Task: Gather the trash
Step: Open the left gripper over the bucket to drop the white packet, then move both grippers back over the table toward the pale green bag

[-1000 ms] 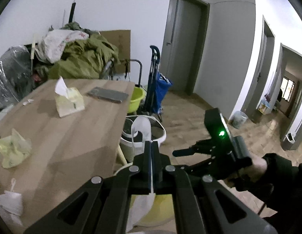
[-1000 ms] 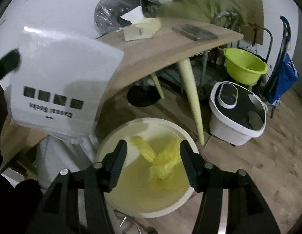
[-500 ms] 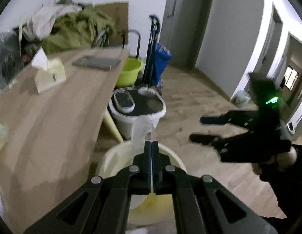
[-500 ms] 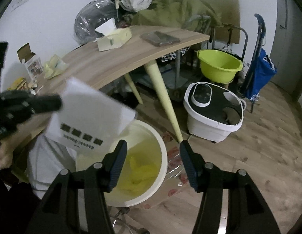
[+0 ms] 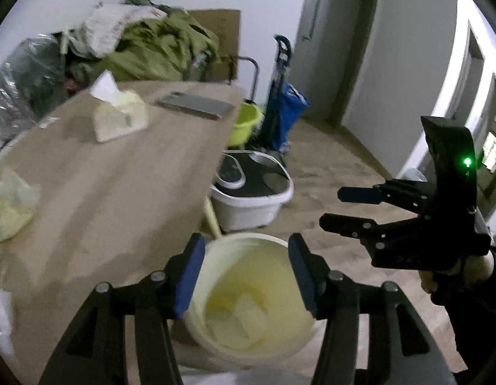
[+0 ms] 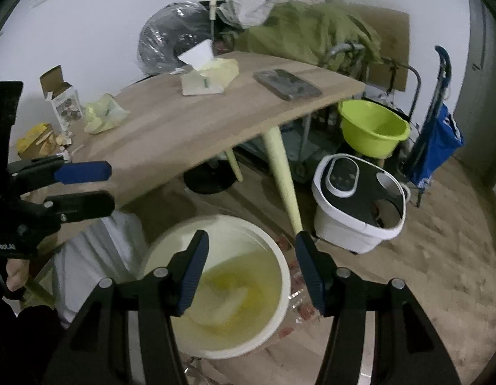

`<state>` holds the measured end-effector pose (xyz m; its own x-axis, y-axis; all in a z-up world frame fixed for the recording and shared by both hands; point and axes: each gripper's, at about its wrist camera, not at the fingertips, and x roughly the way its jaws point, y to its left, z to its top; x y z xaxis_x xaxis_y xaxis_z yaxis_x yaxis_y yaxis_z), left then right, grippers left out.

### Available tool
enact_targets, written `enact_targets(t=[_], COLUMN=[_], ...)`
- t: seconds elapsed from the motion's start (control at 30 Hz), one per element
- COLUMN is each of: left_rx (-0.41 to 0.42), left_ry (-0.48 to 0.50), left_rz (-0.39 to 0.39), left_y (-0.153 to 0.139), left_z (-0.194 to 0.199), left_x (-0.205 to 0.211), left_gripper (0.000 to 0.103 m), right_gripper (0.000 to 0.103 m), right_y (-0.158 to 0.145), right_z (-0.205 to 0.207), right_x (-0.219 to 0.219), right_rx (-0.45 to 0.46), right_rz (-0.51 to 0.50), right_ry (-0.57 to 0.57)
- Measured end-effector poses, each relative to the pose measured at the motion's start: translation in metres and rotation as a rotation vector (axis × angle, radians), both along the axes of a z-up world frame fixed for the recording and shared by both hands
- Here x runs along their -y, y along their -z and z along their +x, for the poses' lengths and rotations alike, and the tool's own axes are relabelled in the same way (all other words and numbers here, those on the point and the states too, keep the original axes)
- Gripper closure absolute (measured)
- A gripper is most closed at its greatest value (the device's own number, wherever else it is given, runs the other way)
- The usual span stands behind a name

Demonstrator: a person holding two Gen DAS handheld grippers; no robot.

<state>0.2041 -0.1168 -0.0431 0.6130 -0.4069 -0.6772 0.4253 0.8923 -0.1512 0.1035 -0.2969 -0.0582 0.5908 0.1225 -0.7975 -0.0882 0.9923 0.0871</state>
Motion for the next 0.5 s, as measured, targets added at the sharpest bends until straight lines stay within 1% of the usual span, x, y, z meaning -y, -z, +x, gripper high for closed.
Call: enact_targets(t=[0.17,0.3,0.5], left_rx=[0.056,0.107,0.141], left_ry=[-0.096,-0.186,-0.291], left_rz=[0.009,0.036,0.057], left_y=[-0.016,-0.030,-0.042], left_z=[-0.006,-0.017,-0.034], left_x=[-0.029,-0.060,-0.101], left_gripper=[0.049,0.049,0.048], right_gripper=[0.049,0.049,0.049], right_y=[-0.011,-0.018,-0.025], right_z=[0.019,0.040,0.065], right_x=[-0.023,-0.050,-0.097], right_rx=[0.033,0.057,0.076], right_rz=[0.012,0.026,0.050], right_ry=[-0.057,-0.117,-0.207])
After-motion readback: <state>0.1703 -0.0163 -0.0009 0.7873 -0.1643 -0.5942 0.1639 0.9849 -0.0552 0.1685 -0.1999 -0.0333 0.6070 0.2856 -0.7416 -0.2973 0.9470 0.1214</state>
